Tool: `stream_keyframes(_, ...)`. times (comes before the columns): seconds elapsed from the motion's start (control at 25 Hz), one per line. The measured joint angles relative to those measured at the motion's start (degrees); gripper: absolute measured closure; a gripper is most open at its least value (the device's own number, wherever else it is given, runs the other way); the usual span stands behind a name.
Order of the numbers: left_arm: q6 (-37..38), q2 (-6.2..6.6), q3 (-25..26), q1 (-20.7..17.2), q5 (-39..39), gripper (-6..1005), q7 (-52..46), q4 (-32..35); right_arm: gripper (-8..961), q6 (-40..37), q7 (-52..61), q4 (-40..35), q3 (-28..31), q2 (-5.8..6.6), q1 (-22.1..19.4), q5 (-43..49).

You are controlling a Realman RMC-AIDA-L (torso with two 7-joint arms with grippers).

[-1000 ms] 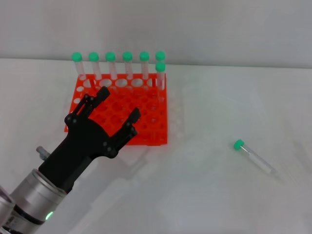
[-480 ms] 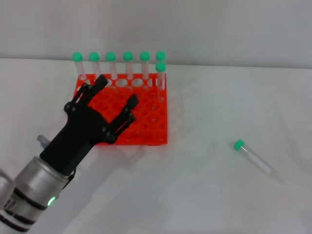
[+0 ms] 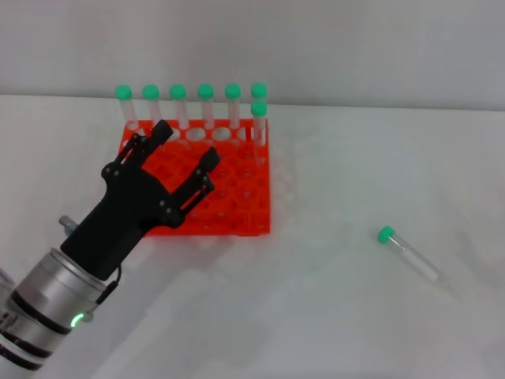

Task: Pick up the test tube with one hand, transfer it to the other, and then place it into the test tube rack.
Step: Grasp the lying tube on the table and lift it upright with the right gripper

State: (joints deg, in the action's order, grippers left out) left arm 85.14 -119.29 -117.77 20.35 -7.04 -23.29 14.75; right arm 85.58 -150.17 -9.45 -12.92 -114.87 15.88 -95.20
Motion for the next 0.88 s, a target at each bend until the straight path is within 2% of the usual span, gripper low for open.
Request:
stream_keyframes(0.16, 0.06, 0.16, 0.13, -0.18, 0.00, 199, -0.78, -0.17, 108, 1.74, 6.10, -6.09, -9.60, 0.13, -0.48, 0.70)
stream_keyframes(0.36, 0.47, 0.18, 0.63, -1.74, -0.49, 199, 0.11, -1.00, 110, 1.91, 26.45, -22.56, -22.93, 0.21, -0.94, 3.81)
stream_keyframes(0.6, 0.59, 0.14, 1.56, -3.09, -0.95, 199, 0.06, -2.05, 216, 2.16, 48.46, -41.12, -28.31, 0.12, -0.05, 14.05)
stream_keyframes(0.76, 0.48, 0.13, 1.58, -4.01, -1.24, 199, 0.10, -2.55, 216, 1.78, 60.57, -50.99, -31.00, -0.02, 0.98, 21.02)
stream_keyframes(0.88, 0.24, 0.15, 1.59, -4.20, -2.57, 200, 0.18, -3.90, 216, 0.12, 69.52, -58.37, -36.10, -0.09, 1.11, 25.21)
